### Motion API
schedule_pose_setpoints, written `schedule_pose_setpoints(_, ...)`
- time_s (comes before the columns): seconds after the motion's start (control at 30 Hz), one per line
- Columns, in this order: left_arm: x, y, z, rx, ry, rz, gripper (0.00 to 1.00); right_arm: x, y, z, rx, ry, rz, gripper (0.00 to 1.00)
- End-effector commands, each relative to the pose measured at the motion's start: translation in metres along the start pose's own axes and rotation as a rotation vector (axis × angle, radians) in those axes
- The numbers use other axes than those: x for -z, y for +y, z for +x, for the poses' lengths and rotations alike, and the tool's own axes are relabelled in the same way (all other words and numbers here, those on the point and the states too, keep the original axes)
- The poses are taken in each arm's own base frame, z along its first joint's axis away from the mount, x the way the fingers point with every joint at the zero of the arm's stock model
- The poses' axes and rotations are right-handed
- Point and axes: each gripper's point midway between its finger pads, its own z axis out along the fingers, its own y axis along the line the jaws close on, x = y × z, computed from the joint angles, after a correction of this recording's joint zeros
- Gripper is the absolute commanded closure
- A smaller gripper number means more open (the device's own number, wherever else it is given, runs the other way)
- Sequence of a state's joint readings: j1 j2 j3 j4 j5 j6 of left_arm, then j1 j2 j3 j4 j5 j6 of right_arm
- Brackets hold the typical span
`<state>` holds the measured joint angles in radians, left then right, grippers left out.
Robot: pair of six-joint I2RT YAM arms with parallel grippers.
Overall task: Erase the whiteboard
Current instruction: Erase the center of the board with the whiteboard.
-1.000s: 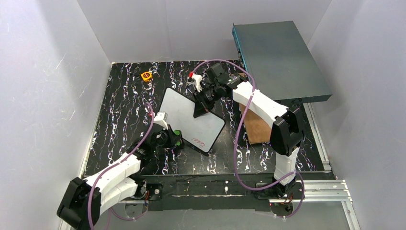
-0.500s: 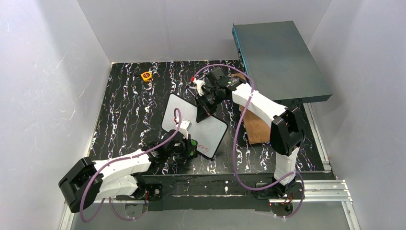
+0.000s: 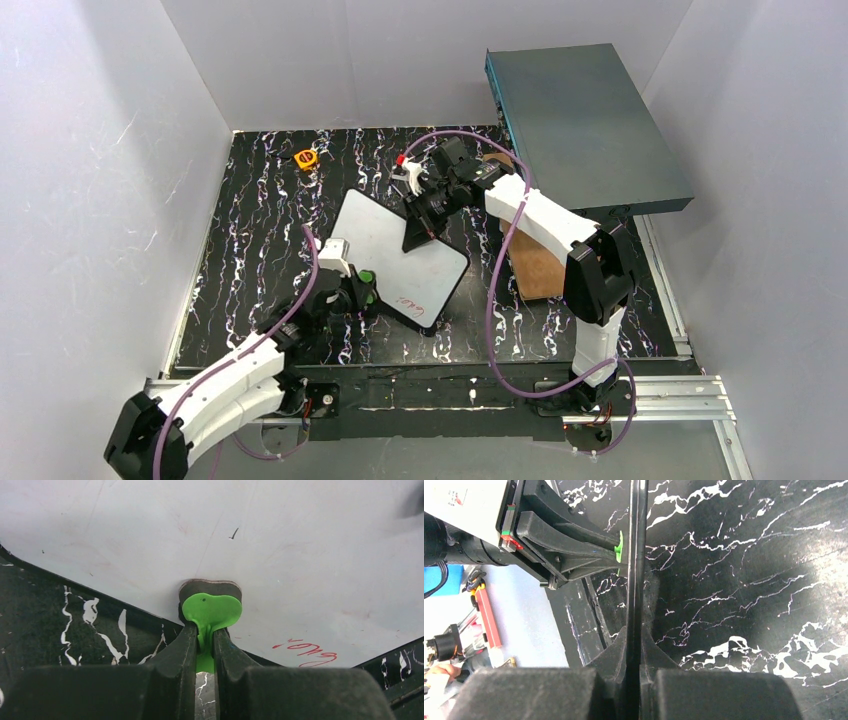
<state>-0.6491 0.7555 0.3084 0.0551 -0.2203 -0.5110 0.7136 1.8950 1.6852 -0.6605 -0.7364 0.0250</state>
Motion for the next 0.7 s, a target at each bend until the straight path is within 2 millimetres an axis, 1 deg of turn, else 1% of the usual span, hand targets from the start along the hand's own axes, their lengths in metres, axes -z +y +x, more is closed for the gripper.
schedule_pose_setpoints(0.0,-0.008,-0.015,0.012,-0.043,0.043,0.094,1.00,0.020,0.089,0.001,-0.031,0.028,-0.313,0.99)
schedule_pose_setpoints(0.1,-0.009,-0.047,0.016,-0.118,0.053,0.190,1.00,0.019,0.090,0.000,-0.033,0.028,-0.320,0.99)
schedule_pose_setpoints(0.17,-0.008,-0.070,0.025,-0.192,0.071,0.232,1.00,0.019,0.089,0.000,-0.034,0.029,-0.322,0.99)
schedule_pose_setpoints(0.27,-0.013,-0.087,0.035,-0.225,0.097,0.251,1.00,0.019,0.090,0.000,-0.036,0.030,-0.325,0.99)
schedule_pose_setpoints(0.33,-0.016,-0.089,0.042,-0.231,0.103,0.245,1.00,0.019,0.090,0.001,-0.036,0.031,-0.325,0.99)
schedule_pose_setpoints(0.37,-0.018,-0.085,0.044,-0.231,0.108,0.227,1.00,0.020,0.091,0.000,-0.031,0.029,-0.324,0.99)
schedule_pose_setpoints(0.43,-0.019,-0.069,0.044,-0.201,0.093,0.149,1.00,0.023,0.090,-0.001,-0.017,0.026,-0.312,0.99)
schedule_pose_setpoints(0.5,-0.018,-0.043,0.038,-0.134,0.036,0.046,1.00,0.028,0.092,-0.006,0.014,0.018,-0.293,0.99)
schedule_pose_setpoints(0.6,-0.014,-0.007,0.032,0.003,-0.007,-0.019,1.00,0.036,0.096,-0.014,0.042,0.000,-0.284,0.99)
schedule_pose_setpoints(0.67,-0.008,0.008,0.027,0.036,-0.024,-0.045,1.00,0.037,0.098,-0.014,0.041,-0.001,-0.294,0.99)
